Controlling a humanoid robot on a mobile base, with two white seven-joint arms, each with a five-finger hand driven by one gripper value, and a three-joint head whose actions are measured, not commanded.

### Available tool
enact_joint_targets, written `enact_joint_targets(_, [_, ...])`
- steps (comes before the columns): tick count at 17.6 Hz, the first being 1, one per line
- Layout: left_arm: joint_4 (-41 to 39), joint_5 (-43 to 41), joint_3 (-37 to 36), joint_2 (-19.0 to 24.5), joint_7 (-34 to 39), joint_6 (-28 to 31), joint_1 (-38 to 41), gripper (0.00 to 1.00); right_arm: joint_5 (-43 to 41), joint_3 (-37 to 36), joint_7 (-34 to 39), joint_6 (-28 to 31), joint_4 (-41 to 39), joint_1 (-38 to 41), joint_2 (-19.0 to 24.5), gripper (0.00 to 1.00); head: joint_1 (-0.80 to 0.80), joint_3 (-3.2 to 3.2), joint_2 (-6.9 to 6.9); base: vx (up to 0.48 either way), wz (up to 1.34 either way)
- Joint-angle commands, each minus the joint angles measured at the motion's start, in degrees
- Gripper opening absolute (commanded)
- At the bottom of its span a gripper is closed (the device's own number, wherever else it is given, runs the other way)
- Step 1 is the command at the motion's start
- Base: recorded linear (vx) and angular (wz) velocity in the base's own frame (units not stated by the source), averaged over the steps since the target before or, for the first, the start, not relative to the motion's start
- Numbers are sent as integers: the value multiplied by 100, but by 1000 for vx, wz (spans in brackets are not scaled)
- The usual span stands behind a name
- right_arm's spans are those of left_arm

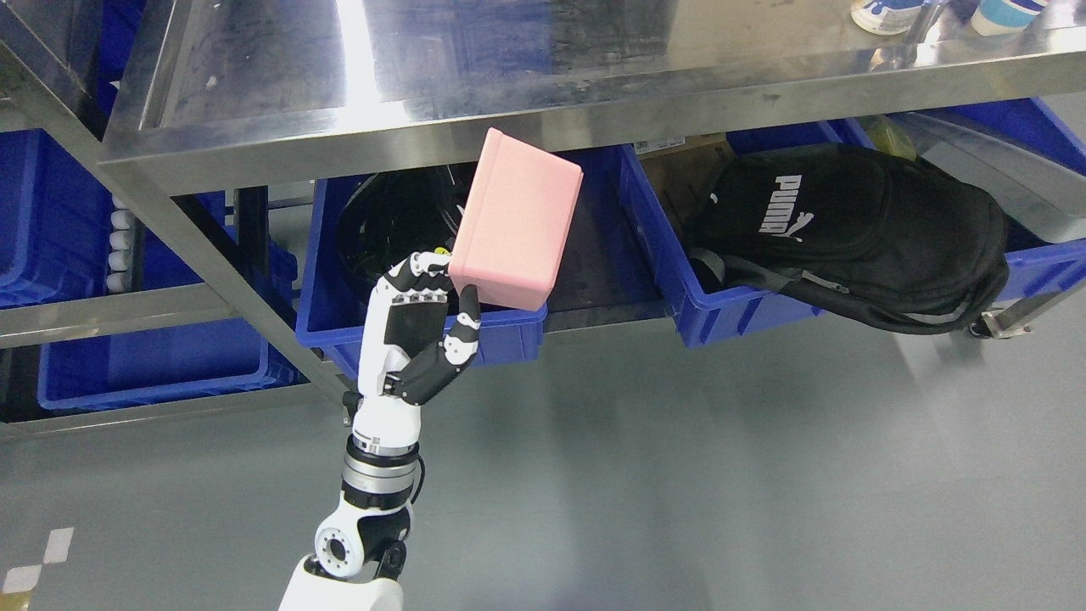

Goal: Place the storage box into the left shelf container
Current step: 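Lift the pink box off the shelf and lower it in front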

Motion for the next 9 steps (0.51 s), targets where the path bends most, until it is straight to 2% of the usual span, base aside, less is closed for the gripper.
enact_joint_targets(1, [-317, 3, 193, 128, -13, -9, 451, 2, -9, -18, -6, -1, -100, -35, -100, 100, 0, 0, 0, 0, 0])
enact_joint_targets(5, [-300, 3, 290, 164, -13, -18, 900, 2, -9, -18, -6, -1, -100, -35, -100, 100, 0, 0, 0, 0, 0])
enact_joint_targets(9, [-291, 3, 369, 172, -4, -18, 918, 2, -9, -18, -6, -1, -100, -35, -100, 100, 0, 0, 0, 0, 0])
